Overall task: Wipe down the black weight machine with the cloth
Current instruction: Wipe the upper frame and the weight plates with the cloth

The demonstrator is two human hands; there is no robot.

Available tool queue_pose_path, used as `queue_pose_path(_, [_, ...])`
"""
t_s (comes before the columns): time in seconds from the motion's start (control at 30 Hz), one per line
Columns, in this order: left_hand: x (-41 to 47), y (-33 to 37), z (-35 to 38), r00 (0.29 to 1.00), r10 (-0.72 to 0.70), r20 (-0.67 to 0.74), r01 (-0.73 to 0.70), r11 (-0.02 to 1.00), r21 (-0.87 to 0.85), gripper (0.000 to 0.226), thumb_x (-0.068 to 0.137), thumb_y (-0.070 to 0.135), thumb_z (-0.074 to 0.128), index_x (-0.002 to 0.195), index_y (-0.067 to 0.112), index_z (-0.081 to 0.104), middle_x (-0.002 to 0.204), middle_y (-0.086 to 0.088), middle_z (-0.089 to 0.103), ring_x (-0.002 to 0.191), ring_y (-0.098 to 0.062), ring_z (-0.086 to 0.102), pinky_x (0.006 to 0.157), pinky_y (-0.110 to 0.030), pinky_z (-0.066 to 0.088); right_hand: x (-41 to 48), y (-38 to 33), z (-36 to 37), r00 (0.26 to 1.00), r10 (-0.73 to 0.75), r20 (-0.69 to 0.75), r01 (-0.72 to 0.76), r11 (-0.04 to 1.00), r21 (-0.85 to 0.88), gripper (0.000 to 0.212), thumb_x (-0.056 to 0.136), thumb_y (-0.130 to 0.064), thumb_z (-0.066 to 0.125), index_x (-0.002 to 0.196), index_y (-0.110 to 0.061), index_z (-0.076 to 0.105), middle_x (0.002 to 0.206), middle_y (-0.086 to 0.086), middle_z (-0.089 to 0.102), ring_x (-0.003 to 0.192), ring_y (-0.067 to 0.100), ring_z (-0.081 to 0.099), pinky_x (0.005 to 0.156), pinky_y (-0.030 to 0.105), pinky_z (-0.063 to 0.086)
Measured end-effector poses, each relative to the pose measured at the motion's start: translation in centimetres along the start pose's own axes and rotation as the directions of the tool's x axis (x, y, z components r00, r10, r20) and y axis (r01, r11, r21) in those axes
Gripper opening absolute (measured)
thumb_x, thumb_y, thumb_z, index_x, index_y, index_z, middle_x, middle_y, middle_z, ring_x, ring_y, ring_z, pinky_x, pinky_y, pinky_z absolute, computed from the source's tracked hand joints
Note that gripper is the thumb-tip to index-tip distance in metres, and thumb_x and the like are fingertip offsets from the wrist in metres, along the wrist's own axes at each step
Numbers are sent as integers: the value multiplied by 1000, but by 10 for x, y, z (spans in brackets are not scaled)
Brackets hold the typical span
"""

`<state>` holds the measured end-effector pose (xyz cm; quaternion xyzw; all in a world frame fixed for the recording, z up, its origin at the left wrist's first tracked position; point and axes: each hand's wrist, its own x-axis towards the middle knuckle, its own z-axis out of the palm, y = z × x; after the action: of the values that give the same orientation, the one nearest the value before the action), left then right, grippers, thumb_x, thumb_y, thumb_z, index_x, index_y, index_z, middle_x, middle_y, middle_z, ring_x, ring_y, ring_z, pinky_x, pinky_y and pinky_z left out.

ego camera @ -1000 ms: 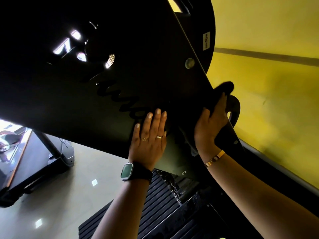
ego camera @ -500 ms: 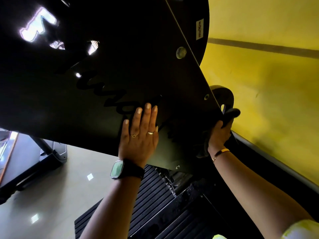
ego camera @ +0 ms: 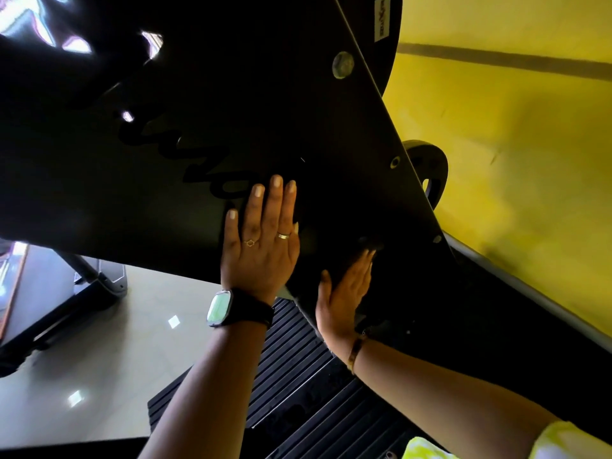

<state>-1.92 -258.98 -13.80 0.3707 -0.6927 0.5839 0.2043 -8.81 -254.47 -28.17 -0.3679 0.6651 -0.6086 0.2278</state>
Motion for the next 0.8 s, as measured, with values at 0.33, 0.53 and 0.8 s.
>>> queue_pose_path(0.33, [-2,3,2,1000,4,-4,-4,1000,14,66,98,40,37,155,14,16,163,-12,-3,150,-27,-3,120,-45,2,16,83,1,805,590,57,-571,745,345,66,100,-11,38,155,-19,2,162,10,7,148,28,13,121,46,14])
queue_pose_path(0.53, [-1,4,1,1000,9,-1,-9,1000,23,66,99,40,36,156,14,15,161,-11,8,150,-28,-5,120,-45,2,32,63,20,524,827,204,-803,401,441,55,103,-32,31,151,-7,21,153,14,31,137,32,36,113,41,33])
queue_pose_path(0.8, [0,2,-1,1000,-6,0,6,999,33,66,99,40,36,156,13,15,162,-13,-5,150,-28,-5,120,-44,2,6,-48,2,817,555,160,-563,705,431,69,98,-28,40,153,-36,-1,162,5,8,148,30,13,119,55,15])
